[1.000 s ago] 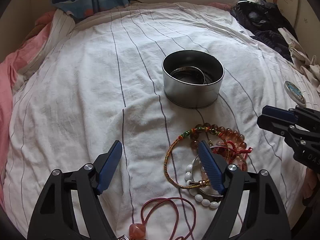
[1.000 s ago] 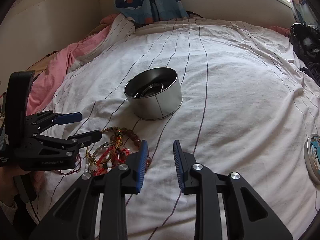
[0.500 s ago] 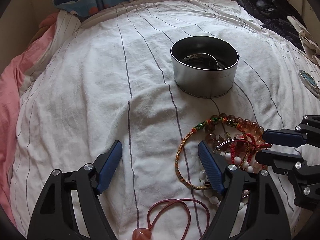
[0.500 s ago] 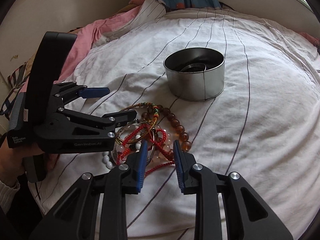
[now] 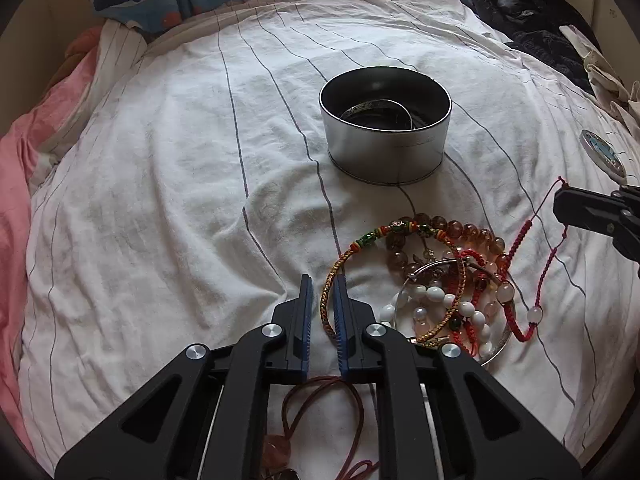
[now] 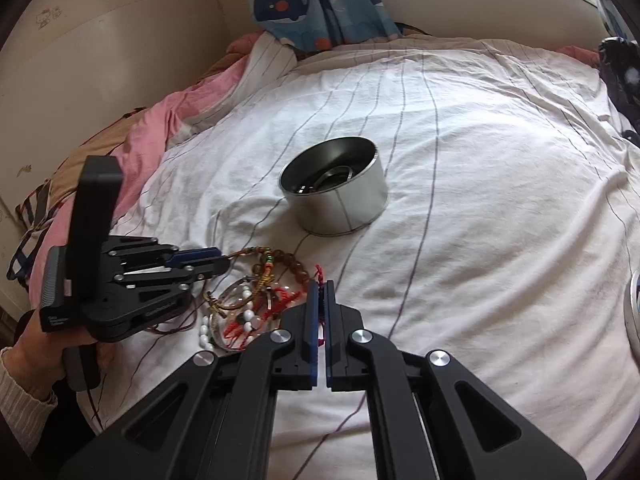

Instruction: Organize jewelry

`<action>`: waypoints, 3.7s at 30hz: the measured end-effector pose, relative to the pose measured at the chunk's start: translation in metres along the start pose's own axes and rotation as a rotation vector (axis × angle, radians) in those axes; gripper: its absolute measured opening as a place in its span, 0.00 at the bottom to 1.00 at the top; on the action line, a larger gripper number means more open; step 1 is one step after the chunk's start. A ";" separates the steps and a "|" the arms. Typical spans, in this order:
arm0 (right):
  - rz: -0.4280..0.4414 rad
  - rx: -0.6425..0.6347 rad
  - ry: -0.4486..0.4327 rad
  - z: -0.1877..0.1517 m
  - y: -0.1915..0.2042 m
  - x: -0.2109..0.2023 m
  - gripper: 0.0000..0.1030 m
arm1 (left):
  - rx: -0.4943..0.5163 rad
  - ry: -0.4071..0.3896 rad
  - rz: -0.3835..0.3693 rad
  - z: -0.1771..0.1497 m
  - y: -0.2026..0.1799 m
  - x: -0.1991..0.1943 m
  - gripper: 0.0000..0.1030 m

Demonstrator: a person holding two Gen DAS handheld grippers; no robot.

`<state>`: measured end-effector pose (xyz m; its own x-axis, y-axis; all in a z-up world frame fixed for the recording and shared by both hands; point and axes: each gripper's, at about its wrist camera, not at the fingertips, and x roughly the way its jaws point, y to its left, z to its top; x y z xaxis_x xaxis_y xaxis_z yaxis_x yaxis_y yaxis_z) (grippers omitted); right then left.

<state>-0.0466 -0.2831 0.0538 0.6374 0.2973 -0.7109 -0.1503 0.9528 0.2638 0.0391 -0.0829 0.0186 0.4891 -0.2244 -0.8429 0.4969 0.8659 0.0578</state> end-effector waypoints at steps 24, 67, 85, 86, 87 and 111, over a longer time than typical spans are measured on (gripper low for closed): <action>-0.107 0.014 0.029 -0.004 -0.012 0.016 0.05 | -0.038 -0.110 0.049 0.004 0.008 -0.031 0.03; -0.034 -0.016 -0.171 0.007 0.000 -0.017 0.05 | -0.021 -0.124 0.078 0.003 0.006 -0.027 0.03; 0.131 0.010 -0.245 0.015 0.003 -0.033 0.05 | -0.074 -0.228 0.007 0.026 0.010 -0.061 0.03; 0.142 0.021 -0.248 0.016 0.001 -0.034 0.05 | -0.077 -0.236 0.001 0.028 0.010 -0.062 0.03; 0.150 0.028 -0.250 0.018 0.000 -0.034 0.05 | -0.082 -0.243 -0.005 0.030 0.009 -0.062 0.03; 0.095 0.061 -0.138 0.105 -0.006 0.046 0.22 | -0.168 -0.212 -0.098 0.072 0.035 -0.001 0.27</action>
<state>0.0626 -0.2811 0.0878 0.7208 0.3710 -0.5855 -0.1719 0.9140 0.3675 0.1078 -0.0847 0.0602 0.5924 -0.3838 -0.7084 0.4322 0.8934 -0.1226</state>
